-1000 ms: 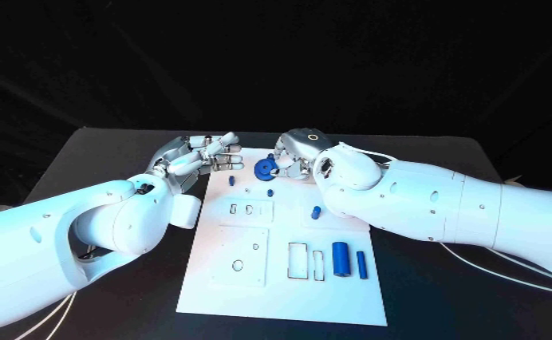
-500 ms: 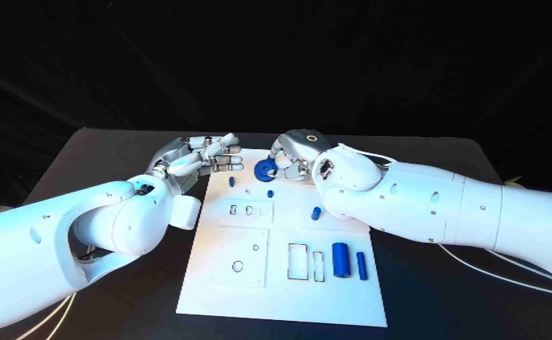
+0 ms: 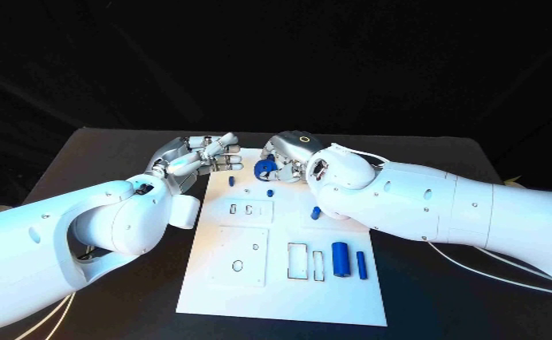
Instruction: Assemble the parts on the task board
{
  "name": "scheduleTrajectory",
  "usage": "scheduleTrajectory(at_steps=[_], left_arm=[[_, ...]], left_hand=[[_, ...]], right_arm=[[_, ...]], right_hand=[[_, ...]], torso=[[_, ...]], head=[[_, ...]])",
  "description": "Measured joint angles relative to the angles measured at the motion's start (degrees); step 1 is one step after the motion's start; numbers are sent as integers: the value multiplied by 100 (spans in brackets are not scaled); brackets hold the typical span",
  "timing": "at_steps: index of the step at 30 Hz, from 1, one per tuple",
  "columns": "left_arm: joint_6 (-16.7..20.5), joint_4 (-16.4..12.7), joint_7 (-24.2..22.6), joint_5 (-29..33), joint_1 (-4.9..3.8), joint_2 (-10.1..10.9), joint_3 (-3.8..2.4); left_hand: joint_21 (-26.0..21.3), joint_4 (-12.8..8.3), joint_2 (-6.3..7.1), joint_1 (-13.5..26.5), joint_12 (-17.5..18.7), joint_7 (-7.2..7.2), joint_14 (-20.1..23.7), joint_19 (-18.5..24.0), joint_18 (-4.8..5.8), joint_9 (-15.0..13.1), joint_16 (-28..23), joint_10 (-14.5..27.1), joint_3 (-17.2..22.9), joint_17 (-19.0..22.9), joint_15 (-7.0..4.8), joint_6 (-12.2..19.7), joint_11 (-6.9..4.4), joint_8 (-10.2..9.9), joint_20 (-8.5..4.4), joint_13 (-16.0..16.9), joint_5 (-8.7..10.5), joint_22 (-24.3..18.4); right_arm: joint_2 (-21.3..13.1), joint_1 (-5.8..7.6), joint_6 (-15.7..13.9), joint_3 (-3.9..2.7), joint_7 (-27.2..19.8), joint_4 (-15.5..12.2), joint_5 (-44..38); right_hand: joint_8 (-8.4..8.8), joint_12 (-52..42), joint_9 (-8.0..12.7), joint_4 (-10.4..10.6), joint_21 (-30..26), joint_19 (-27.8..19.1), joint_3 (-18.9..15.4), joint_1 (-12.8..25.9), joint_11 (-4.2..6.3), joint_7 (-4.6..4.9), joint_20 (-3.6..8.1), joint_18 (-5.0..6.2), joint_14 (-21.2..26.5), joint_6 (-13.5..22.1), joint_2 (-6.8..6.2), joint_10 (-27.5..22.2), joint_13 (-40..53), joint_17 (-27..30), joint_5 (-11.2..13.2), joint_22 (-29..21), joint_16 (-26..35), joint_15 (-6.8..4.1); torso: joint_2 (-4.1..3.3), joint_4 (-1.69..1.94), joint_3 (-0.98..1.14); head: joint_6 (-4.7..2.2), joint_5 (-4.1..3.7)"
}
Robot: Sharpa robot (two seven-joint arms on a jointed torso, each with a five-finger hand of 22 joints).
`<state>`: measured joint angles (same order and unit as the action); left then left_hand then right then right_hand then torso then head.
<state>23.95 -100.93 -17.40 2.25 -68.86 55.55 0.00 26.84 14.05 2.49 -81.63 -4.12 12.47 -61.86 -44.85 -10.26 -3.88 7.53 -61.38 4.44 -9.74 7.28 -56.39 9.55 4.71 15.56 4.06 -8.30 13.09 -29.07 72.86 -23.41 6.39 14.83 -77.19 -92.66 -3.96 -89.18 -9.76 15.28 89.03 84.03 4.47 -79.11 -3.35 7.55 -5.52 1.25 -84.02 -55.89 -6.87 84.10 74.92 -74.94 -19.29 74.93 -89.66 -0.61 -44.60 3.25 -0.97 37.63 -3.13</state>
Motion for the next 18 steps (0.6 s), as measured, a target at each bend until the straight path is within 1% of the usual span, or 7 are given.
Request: scheduleTrajectory(at_steps=[3,6,11,13,18], left_arm=[[0,-3,1,0,0,1,0],[0,-4,3,0,0,1,0],[0,-5,6,0,0,5,0],[0,-5,7,0,0,5,0],[0,-4,9,0,0,4,0]], left_hand=[[0,0,0,0,0,0,0,0,0,0,0,8,0,0,0,0,8,-11,0,0,0,0],[0,0,0,0,0,0,0,0,0,0,0,8,0,0,0,0,8,-11,0,0,0,0],[0,0,0,0,0,0,0,0,0,0,0,8,0,1,0,0,8,-11,0,0,0,0],[0,0,0,0,0,0,0,0,0,0,0,8,0,1,0,0,8,-11,0,0,0,-1],[0,0,0,0,0,0,0,0,0,0,0,8,0,1,0,0,8,-11,0,0,0,-1]], right_arm=[[10,0,57,1,-19,13,23],[15,0,114,1,-26,28,37],[26,0,201,2,-26,61,47],[28,0,232,2,-17,74,47],[34,4,255,-2,11,88,37]], right_hand=[[0,0,4,6,0,0,7,0,0,1,0,0,0,-87,0,0,0,0,-1,0,0,0],[0,0,10,30,0,0,30,44,0,7,0,0,0,-160,44,0,0,0,-47,0,0,0],[0,0,16,46,0,0,46,53,0,3,0,0,0,-204,53,0,0,0,-68,-1,0,0],[0,0,17,46,0,0,46,76,0,3,0,0,0,-204,76,0,-1,1,-68,-1,0,0],[0,0,21,46,0,0,46,76,1,1,0,0,0,-205,76,0,-1,1,-68,-1,0,0]], torso=[[0,-1,0],[0,0,0],[0,0,0],[-1,1,0],[-2,1,2]], head=[[2,4],[3,8],[3,9],[7,9],[11,8]])
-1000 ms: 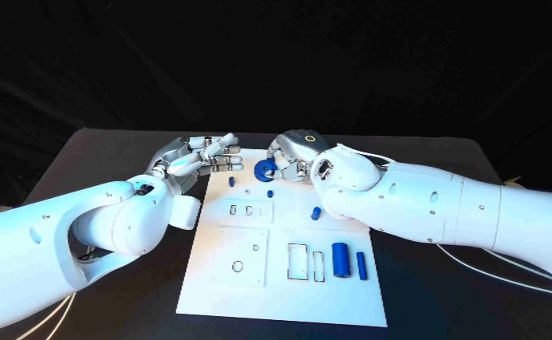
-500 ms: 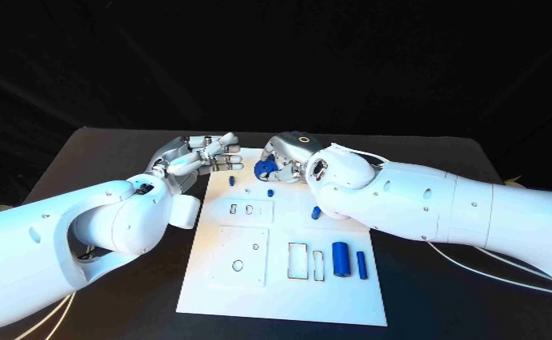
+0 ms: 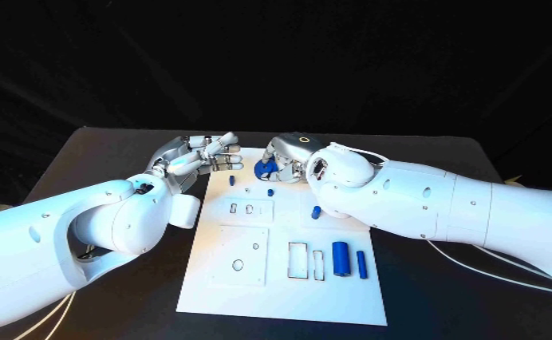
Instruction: Assemble the parts on the task board
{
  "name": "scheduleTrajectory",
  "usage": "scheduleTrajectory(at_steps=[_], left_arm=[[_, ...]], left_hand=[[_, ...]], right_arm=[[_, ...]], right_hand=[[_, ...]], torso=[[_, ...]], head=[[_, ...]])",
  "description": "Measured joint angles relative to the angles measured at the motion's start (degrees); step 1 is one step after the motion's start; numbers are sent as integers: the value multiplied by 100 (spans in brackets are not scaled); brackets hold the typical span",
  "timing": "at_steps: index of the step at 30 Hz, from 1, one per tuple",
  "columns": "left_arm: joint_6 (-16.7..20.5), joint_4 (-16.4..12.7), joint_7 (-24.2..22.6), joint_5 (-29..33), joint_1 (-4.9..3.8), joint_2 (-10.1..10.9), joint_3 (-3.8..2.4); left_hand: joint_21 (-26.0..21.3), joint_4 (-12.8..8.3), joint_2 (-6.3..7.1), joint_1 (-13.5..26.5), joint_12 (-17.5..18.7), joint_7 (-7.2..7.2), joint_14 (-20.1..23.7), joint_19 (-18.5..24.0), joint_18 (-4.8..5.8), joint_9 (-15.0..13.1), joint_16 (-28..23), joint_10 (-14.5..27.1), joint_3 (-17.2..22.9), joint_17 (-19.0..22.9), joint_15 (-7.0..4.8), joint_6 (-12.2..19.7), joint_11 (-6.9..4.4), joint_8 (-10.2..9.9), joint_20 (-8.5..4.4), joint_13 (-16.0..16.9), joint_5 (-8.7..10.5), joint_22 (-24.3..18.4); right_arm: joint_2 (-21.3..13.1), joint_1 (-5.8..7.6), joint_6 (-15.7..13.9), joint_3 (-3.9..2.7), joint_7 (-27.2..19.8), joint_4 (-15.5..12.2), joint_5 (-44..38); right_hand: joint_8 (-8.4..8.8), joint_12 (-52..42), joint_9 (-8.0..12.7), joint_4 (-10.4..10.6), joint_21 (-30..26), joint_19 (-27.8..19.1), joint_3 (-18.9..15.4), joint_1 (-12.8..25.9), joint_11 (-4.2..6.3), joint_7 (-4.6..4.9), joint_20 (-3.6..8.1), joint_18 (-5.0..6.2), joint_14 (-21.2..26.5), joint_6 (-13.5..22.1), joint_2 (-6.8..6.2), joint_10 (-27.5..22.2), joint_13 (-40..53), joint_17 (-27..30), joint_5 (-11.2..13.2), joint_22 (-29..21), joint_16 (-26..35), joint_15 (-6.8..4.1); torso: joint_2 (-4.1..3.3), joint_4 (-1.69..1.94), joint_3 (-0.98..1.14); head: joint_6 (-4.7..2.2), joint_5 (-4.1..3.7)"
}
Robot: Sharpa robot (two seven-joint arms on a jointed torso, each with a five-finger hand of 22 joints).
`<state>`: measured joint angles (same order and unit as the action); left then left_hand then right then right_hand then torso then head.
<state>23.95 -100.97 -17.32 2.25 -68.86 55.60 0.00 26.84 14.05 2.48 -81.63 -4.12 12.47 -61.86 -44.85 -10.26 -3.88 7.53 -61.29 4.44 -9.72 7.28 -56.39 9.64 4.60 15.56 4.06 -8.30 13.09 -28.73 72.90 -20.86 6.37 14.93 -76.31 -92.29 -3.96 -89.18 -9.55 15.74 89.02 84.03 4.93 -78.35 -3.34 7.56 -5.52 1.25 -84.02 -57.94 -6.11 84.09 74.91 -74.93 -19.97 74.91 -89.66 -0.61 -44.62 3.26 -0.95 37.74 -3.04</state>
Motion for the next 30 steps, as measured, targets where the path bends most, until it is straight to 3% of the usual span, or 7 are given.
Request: scheduleTrajectory(at_steps=[30], left_arm=[[0,10,2,0,0,5,0]], left_hand=[[0,0,0,0,0,0,0,0,0,0,0,0,0,-5,0,0,0,0,0,0,0,-1]], right_arm=[[-110,-17,76,6,252,-56,-178]], right_hand=[[-46,0,15,-16,0,0,16,23,0,30,0,0,0,-136,-23,0,-1,2,37,4,0,0]], torso=[[1,-3,4]], head=[[15,5]])
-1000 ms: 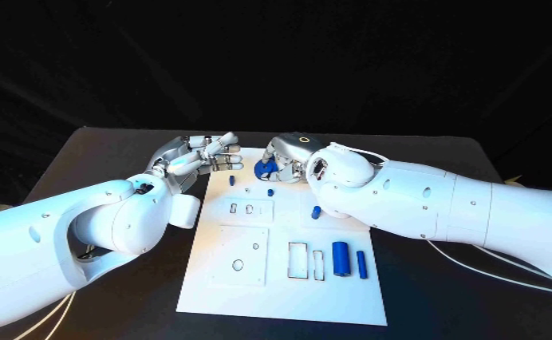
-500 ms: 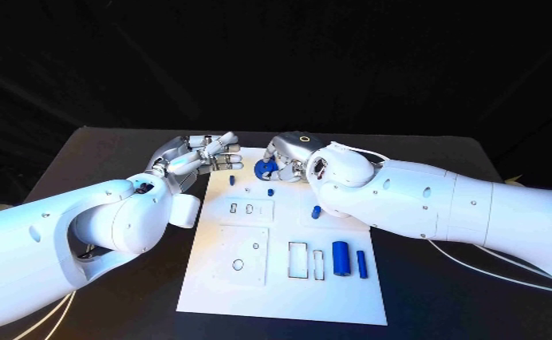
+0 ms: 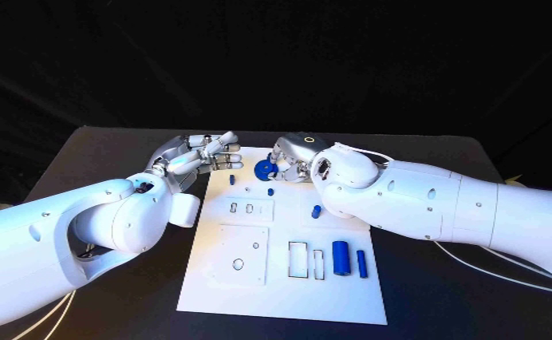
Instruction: Assemble the parts on the task board
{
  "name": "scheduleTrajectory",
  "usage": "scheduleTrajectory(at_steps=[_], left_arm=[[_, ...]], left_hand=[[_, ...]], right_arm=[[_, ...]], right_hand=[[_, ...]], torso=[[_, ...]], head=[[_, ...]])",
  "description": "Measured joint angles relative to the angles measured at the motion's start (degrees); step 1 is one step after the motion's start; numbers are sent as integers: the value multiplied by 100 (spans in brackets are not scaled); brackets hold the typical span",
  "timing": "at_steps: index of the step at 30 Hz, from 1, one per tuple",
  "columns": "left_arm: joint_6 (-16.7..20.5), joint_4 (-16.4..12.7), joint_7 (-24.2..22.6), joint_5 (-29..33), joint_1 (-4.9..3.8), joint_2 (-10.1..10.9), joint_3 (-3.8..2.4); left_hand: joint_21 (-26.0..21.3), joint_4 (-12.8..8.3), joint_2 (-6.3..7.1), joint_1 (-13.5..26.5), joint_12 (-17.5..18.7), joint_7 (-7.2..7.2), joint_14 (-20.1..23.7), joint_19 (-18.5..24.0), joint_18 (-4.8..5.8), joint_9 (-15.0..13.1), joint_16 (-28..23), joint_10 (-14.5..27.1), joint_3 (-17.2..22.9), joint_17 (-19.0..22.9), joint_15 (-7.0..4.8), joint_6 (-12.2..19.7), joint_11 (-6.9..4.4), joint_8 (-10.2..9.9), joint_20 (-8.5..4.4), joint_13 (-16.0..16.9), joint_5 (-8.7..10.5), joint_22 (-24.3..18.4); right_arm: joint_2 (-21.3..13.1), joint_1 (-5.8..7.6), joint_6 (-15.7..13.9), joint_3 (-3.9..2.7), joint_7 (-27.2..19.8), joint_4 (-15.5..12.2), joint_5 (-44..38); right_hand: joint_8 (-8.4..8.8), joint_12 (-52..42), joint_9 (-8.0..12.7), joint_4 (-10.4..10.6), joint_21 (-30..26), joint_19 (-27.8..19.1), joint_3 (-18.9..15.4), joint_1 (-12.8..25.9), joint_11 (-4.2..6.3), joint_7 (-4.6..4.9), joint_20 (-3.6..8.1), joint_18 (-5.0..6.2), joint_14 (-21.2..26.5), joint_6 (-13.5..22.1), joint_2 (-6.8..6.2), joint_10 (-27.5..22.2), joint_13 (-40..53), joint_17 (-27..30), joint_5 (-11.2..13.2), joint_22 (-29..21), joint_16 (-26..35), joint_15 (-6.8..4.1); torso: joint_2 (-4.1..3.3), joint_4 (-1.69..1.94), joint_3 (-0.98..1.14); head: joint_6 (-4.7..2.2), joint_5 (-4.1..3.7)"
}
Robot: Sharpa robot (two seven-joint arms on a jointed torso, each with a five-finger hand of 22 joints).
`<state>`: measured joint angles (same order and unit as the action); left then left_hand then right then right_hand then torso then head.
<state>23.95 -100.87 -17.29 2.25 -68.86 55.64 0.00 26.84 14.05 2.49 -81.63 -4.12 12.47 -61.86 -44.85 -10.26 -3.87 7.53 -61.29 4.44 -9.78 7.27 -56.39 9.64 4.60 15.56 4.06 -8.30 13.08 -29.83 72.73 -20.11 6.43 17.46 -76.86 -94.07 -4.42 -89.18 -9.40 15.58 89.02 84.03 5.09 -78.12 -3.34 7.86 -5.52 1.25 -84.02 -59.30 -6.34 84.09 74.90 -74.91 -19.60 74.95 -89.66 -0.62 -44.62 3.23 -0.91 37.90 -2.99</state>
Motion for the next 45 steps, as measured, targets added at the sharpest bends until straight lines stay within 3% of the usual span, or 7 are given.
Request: scheduleTrajectory(at_steps=[12,16,20,26,32,38,45], left_arm=[[0,5,0,0,0,0,0],[0,15,1,0,0,1,1],[0,43,1,0,0,1,2],[-1,83,1,0,1,-4,4],[-7,169,1,0,1,-35,7],[-12,264,0,0,1,-33,9],[-18,316,-2,0,2,-42,12]], left_hand=[[0,0,0,0,0,0,0,0,0,0,0,0,0,1,0,0,0,0,0,0,0,5],[0,0,0,0,0,0,0,0,0,0,0,0,0,1,0,0,0,0,0,0,0,4],[0,0,0,0,0,0,0,0,0,0,0,0,0,1,0,0,0,0,0,0,0,4],[0,0,0,0,0,0,0,21,0,0,0,0,0,1,0,0,0,0,20,0,0,4],[0,0,0,0,0,0,0,21,-1,0,-22,0,0,-3,0,0,0,0,21,0,0,4],[0,0,0,0,0,0,0,21,-1,0,-22,0,0,-4,0,0,0,0,20,0,0,3],[0,0,0,0,0,0,0,21,-1,0,-22,0,0,-3,0,0,0,0,20,0,0,3]], right_arm=[[-121,-1,-81,-3,35,-147,-45],[-357,-2,-275,-20,3,-379,-31],[-891,64,-540,-52,-220,-812,206],[-1823,182,-780,-76,-876,-1281,1029],[-2607,175,-908,-68,-1663,-1447,1963],[-2923,56,-923,-42,-2092,-1301,2510],[-2854,-150,-903,-26,-2232,-930,2660]], right_hand=[[0,0,6,0,0,0,0,0,0,0,0,0,0,0,0,0,0,0,10,-1,0,0],[1,8,14,-33,-29,0,33,-27,0,-12,0,0,0,-12,-26,0,0,1,10,-1,0,0],[47,185,59,-110,-243,0,110,-81,0,10,0,0,0,11,-81,0,2,1,87,-2,0,0],[46,333,91,-215,-426,0,168,-217,0,47,0,0,0,7,-136,0,5,-3,121,-2,50,0],[46,333,141,-270,-426,-20,157,-311,-21,103,-21,0,0,64,-205,-22,4,-4,62,-2,50,0],[46,333,173,-318,-426,0,109,-311,-42,109,-43,0,0,153,-255,-1,4,-3,62,-3,50,41],[68,355,214,-363,-426,0,65,-334,-65,138,-43,0,0,273,-274,-19,3,-3,62,-3,50,41]], torso=[[0,1,0],[5,-4,0],[20,-18,2],[66,-77,14],[113,-156,46],[147,-247,78],[162,-299,121]], head=[[-8,1],[-23,-7],[-41,-12],[-71,-20],[-90,-37],[-52,-24],[-27,-57]])
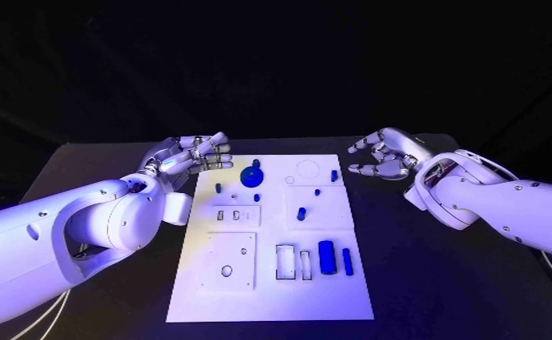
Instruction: Assemble the parts on the task board
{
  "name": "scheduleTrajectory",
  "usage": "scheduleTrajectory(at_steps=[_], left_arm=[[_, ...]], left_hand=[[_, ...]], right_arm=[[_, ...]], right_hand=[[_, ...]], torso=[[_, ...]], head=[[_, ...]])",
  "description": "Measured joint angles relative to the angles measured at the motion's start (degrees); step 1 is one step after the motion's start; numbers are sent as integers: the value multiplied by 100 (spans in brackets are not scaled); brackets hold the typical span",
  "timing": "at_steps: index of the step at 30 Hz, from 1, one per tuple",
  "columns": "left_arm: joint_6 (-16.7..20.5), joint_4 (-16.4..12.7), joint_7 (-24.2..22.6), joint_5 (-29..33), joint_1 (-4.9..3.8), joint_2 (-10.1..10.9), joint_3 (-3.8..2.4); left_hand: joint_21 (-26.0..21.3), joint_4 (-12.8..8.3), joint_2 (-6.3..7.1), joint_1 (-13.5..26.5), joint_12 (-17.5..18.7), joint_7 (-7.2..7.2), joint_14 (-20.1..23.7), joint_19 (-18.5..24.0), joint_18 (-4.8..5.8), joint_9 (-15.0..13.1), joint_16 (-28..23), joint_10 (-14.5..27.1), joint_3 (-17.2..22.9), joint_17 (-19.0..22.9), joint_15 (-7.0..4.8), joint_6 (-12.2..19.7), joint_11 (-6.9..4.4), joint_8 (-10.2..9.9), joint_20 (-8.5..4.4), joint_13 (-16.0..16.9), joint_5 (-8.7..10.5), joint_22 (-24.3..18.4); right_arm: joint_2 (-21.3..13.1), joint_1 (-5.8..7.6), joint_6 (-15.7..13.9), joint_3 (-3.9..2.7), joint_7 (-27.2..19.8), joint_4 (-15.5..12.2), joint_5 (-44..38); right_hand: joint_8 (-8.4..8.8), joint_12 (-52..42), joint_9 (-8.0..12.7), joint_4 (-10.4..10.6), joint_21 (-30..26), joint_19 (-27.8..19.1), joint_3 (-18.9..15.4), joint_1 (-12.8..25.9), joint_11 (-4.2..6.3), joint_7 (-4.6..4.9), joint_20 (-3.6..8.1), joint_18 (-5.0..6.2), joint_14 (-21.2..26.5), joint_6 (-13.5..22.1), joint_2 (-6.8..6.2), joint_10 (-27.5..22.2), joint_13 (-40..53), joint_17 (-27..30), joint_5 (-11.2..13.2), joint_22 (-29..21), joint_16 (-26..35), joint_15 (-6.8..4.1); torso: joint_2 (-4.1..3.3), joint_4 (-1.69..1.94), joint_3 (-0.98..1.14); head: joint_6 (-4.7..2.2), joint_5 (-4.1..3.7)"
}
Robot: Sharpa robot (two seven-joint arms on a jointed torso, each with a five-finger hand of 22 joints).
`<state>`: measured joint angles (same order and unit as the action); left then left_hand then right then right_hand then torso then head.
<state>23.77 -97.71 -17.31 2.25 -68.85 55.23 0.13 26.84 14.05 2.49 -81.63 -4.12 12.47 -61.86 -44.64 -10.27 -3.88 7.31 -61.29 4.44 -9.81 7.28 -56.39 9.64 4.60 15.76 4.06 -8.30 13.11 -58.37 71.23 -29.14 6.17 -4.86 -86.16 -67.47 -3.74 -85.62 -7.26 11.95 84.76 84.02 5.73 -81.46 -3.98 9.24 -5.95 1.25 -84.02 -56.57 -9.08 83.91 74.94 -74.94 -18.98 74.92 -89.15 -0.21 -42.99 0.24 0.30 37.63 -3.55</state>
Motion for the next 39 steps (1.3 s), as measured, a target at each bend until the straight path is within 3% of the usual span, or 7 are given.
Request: scheduleTrajectory(at_steps=[14,24,39], left_arm=[[-21,12,-1,0,4,-32,5],[-35,8,0,0,5,-48,7],[-42,11,4,0,6,-48,7]], left_hand=[[0,0,0,0,0,0,0,0,0,0,0,0,0,1,0,0,0,0,0,0,0,0],[0,0,0,0,0,0,0,0,0,0,0,0,0,1,0,0,0,0,0,0,0,0],[0,-19,0,0,0,0,0,21,0,0,0,0,19,-5,0,0,0,0,-21,0,0,6]], right_arm=[[614,-236,180,3,120,716,-123],[848,-282,234,3,226,887,-210],[953,-292,236,0,325,993,-348]], right_hand=[[0,44,45,-24,-23,0,-59,22,-37,39,-41,0,0,154,-22,-2,-1,1,-23,-1,-19,41],[0,44,46,-24,-23,0,-59,22,-37,40,-41,1,0,155,-22,-2,-2,1,-46,-1,-23,41],[-156,8,1,-65,-23,0,-18,-36,-37,-66,-41,0,0,-180,117,-2,-2,2,-21,3,-44,41]], torso=[[-15,18,29],[-49,63,35],[-53,63,36]], head=[[24,-55],[30,-64],[63,-34]])
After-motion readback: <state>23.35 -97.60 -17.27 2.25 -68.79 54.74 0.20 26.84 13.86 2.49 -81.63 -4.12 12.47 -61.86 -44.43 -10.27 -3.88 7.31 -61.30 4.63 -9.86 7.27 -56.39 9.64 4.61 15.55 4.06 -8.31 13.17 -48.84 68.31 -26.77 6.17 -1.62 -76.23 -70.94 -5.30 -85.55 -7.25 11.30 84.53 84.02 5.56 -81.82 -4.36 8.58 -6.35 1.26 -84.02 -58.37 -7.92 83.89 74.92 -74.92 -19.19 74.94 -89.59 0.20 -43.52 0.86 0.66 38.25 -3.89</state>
